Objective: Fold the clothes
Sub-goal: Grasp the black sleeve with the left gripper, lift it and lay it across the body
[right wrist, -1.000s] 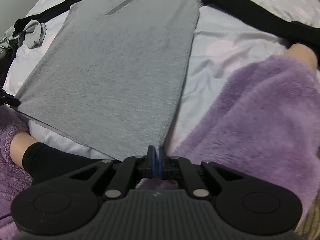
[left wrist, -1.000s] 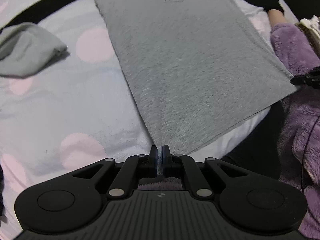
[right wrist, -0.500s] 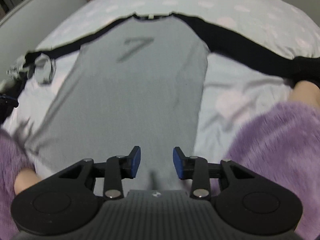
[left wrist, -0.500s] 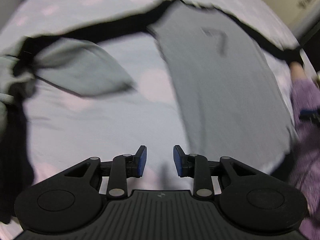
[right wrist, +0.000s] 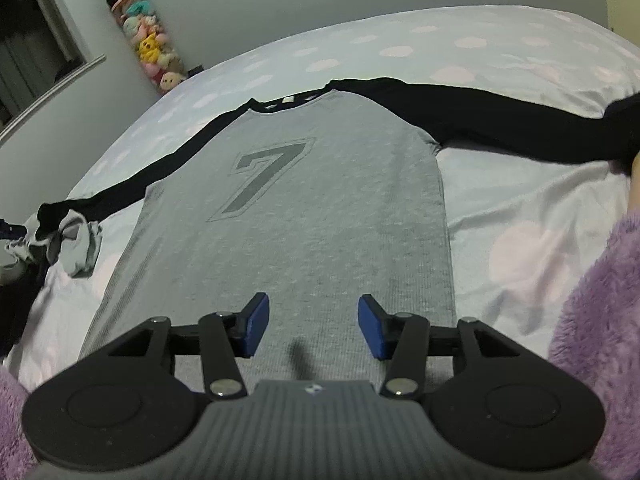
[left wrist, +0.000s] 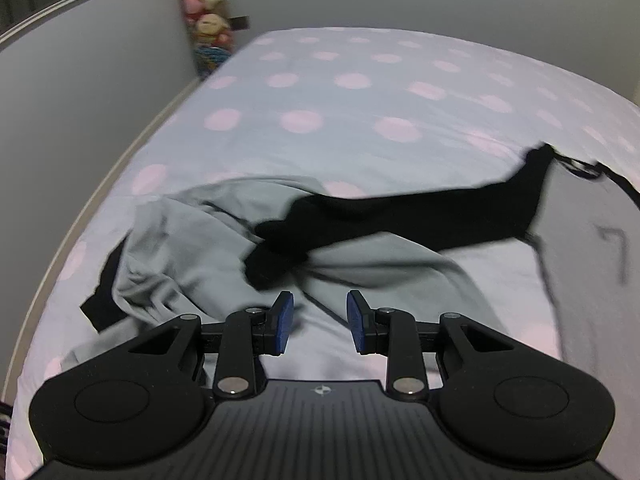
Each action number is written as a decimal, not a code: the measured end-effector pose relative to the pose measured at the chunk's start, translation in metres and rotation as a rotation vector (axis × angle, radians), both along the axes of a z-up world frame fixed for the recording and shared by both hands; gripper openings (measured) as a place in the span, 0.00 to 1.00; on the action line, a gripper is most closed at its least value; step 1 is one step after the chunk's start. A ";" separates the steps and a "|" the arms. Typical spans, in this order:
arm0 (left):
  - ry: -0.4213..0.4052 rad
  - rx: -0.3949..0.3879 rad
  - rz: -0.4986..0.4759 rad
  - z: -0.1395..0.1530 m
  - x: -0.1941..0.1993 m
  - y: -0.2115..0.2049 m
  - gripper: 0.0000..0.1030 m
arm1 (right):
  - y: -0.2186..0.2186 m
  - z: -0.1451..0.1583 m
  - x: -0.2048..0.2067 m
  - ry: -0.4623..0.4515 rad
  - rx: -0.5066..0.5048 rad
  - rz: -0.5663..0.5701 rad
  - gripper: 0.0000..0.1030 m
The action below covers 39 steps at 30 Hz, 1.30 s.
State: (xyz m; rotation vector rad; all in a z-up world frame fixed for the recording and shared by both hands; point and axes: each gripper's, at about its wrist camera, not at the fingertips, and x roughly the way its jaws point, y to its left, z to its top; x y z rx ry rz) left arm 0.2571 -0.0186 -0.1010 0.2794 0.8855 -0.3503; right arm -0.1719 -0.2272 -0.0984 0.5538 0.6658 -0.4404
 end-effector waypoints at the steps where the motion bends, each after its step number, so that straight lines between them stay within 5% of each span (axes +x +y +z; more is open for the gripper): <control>1: -0.006 0.006 0.008 -0.003 0.007 0.000 0.26 | 0.000 -0.002 0.001 -0.002 0.008 -0.003 0.51; 10: -0.001 0.079 0.056 -0.048 0.048 -0.004 0.25 | 0.000 -0.009 0.016 -0.025 0.002 -0.003 0.52; 14: -0.036 0.048 0.074 -0.022 0.046 0.000 0.09 | 0.000 -0.011 0.017 -0.021 0.001 -0.005 0.52; 25: -0.142 -0.048 0.123 0.057 0.038 0.012 0.07 | 0.001 -0.009 0.014 -0.046 -0.021 -0.004 0.52; 39: -0.345 -0.229 -0.103 0.156 -0.013 -0.106 0.07 | -0.004 0.007 0.006 -0.069 -0.082 0.002 0.52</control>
